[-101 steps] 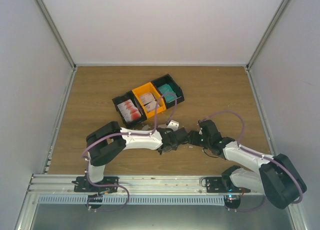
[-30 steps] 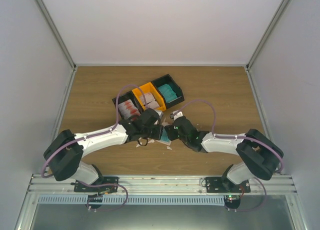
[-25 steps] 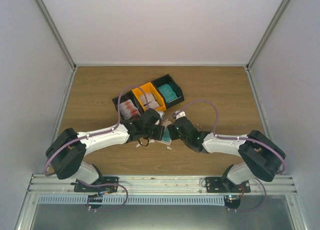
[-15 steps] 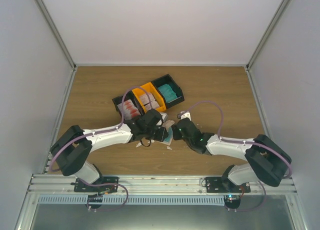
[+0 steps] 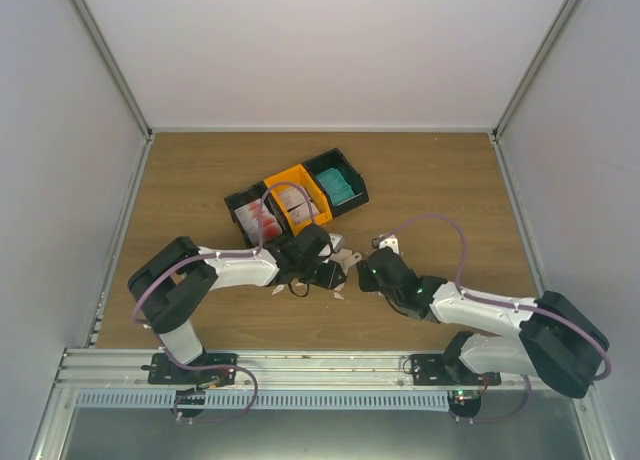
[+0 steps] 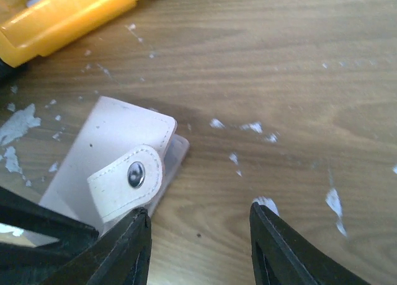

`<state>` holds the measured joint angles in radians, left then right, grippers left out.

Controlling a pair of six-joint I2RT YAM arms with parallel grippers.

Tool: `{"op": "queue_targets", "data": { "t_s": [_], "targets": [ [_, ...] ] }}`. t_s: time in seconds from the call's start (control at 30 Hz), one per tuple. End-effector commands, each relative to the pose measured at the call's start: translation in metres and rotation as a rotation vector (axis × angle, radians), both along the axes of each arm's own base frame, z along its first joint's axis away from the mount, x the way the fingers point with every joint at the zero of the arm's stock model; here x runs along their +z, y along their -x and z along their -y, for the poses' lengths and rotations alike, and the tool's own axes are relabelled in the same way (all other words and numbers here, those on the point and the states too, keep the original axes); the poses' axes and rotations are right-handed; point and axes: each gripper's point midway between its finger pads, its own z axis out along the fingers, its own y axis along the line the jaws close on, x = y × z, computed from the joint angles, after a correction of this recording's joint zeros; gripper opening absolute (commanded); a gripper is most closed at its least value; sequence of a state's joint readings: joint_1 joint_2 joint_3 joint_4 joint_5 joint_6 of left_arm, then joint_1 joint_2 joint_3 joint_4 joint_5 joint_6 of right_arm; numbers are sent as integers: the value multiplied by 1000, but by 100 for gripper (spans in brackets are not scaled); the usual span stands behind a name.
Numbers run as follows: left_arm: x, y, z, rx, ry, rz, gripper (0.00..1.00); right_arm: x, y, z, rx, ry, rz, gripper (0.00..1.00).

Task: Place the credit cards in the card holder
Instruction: Close the card holder at the center of the board.

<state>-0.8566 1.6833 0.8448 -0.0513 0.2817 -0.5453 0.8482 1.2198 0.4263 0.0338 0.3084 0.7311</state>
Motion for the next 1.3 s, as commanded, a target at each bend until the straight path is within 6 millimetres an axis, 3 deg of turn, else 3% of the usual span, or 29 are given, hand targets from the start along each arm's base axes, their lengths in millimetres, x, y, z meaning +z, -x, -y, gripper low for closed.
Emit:
{"op": "queue_targets", "data": {
  "t_s": [0.0,0.13,0.3,0.57,0.67,0.93,1.1,1.27],
  "targets": [
    [-10,0,7,-28,28,11,27,-10,18,21,-85,5,-95,46],
    [-16,3,4,-24,20,-3,28,3,26,17,-48,-37,-113,47],
    [-10,4,3,-17,34,0,28,31,19,-10,61,-142,-75,45],
    [50,7,8,69,172,38,25,22,2,-43,179,-214,-126,28],
    [61,4,3,119,181,59,27,20,-3,-53,211,-215,-135,24],
    [41,-20,-53,345,4,77,40,14,-15,-33,94,-89,-134,22],
    [29,-26,-55,320,-1,42,41,19,-12,-51,192,-106,-141,25],
    [12,-31,-56,315,-12,4,41,-2,-5,-61,235,-118,-214,24]
  ]
}}
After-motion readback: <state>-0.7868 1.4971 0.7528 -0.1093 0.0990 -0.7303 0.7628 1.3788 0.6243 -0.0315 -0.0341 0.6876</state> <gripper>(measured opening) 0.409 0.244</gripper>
